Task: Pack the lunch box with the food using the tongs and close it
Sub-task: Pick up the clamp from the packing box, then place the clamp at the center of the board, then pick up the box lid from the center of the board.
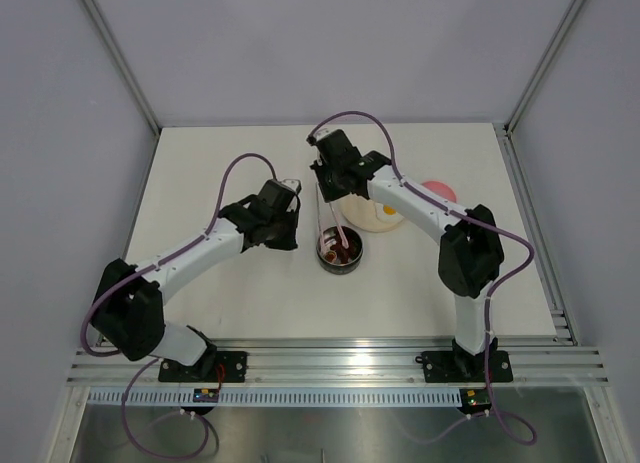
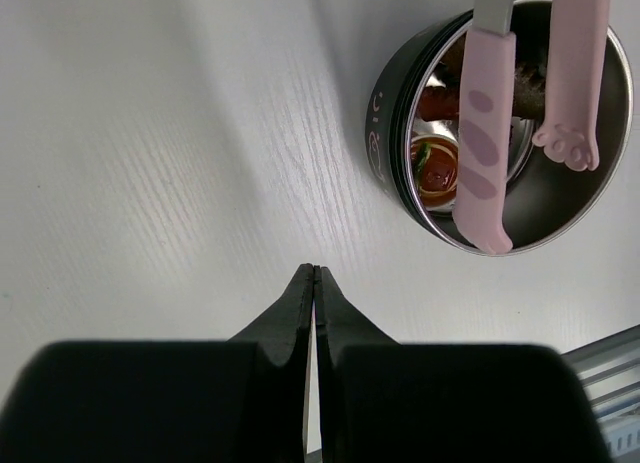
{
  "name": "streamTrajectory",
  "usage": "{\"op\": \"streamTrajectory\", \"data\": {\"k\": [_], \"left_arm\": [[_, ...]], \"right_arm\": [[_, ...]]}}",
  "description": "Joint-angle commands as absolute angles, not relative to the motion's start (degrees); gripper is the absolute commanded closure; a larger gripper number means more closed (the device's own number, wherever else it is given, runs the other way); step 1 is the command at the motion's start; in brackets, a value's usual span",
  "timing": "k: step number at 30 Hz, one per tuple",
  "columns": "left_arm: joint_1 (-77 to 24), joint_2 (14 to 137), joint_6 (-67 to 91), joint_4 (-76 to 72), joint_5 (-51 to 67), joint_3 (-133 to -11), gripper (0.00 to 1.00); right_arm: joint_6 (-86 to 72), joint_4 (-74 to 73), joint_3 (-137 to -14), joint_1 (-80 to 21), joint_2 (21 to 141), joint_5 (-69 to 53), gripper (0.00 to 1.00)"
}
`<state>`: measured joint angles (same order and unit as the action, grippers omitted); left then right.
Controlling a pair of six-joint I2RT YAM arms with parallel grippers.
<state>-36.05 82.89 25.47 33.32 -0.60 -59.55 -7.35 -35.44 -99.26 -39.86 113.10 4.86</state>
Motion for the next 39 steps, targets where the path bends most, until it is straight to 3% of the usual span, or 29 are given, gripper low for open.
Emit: {"op": "streamTrajectory", "data": {"k": [1, 14, 16, 17, 18, 20, 21, 24, 32, 39], "left_arm": [[-35.86, 78.84, 25.14, 30.85, -2.73, -60.64, 1.0], [-35.86, 72.07, 24.79, 28.04, -4.66, -58.89, 1.0], [-35.86, 72.86, 24.87, 29.0, -4.48, -59.76, 1.0], [-35.95, 73.47, 24.96, 29.26, -4.4, -59.94, 1.0], [-35.86, 73.56, 24.96, 29.44, -4.39, -60.03, 1.0], [-35.86, 73.22, 24.96, 29.44, -4.74, -59.94, 1.0], [-35.95, 72.69, 24.79, 29.36, -5.27, -59.94, 1.0], [-35.77, 71.72, 24.35, 29.27, -6.24, -59.77, 1.0], [-35.24, 71.37, 23.82, 29.53, -7.56, -59.5, 1.0], [-34.8, 71.28, 23.91, 29.09, -7.21, -59.15, 1.0]], "right_arm": [[-8.0, -34.1, -106.59, -39.55, 111.09, 3.26, 1.0], [-10.63, -33.31, -124.08, -39.55, 126.99, -2.72, 1.0], [-10.46, -36.98, -132.3, -39.55, 130.06, -2.29, 0.89], [-10.11, -40.57, -135.58, -39.46, 133.47, -2.11, 0.71], [-9.93, -41.91, -138.23, -39.55, 134.9, -1.94, 0.62], [-9.41, -43.24, -142.2, -39.55, 135.79, -0.8, 0.51], [-9.32, -42.55, -141.68, -39.55, 135.01, -0.36, 0.43], [-8.96, -38.15, -134.23, -39.11, 129.65, 2.98, 0.38], [-11.33, -32.62, -113.93, -32.88, 114.71, 7.12, 0.38], [-20.38, -27.95, -91.09, -16.56, 103.02, 6.59, 0.32]]}}
